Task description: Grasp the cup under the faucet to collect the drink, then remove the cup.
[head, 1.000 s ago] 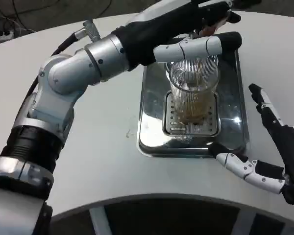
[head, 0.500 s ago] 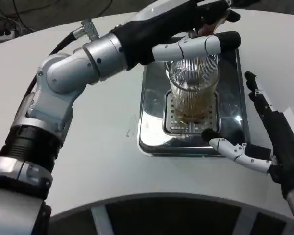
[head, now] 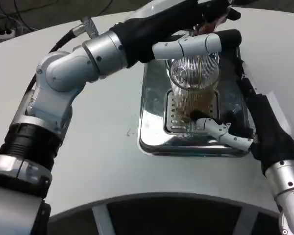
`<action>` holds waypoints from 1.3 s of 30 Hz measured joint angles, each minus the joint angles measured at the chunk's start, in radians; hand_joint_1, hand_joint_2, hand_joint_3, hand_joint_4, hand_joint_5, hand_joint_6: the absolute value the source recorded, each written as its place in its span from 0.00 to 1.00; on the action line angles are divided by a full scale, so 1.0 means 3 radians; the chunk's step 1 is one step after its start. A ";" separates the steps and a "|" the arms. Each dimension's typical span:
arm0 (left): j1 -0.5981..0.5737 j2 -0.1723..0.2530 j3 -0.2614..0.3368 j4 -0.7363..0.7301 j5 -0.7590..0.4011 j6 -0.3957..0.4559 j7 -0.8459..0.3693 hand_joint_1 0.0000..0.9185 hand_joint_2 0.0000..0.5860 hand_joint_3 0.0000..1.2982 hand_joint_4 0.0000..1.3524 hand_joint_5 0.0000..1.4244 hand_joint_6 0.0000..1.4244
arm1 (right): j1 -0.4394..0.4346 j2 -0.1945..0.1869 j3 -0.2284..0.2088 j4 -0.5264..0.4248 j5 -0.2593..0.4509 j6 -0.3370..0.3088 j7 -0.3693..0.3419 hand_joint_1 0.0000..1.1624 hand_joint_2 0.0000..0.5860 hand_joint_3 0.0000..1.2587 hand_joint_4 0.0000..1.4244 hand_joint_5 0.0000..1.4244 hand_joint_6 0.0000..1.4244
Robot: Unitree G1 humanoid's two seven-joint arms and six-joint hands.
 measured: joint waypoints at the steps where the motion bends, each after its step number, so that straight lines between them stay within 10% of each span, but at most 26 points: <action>1: 0.0000 0.0001 0.0000 -0.0001 0.0000 0.0000 0.0000 0.00 0.17 0.07 0.01 0.08 0.05 | -0.0026 0.0000 0.0005 0.0023 0.0007 -0.0006 -0.0013 0.66 0.36 0.00 0.00 0.02 0.00; 39: -0.0125 0.0020 -0.0065 0.0091 -0.0003 -0.0091 -0.0002 0.00 0.18 0.08 0.01 0.08 0.05 | -0.0736 0.0005 0.0086 0.0966 0.0264 -0.0105 -0.0299 0.67 0.35 0.00 0.00 0.01 0.00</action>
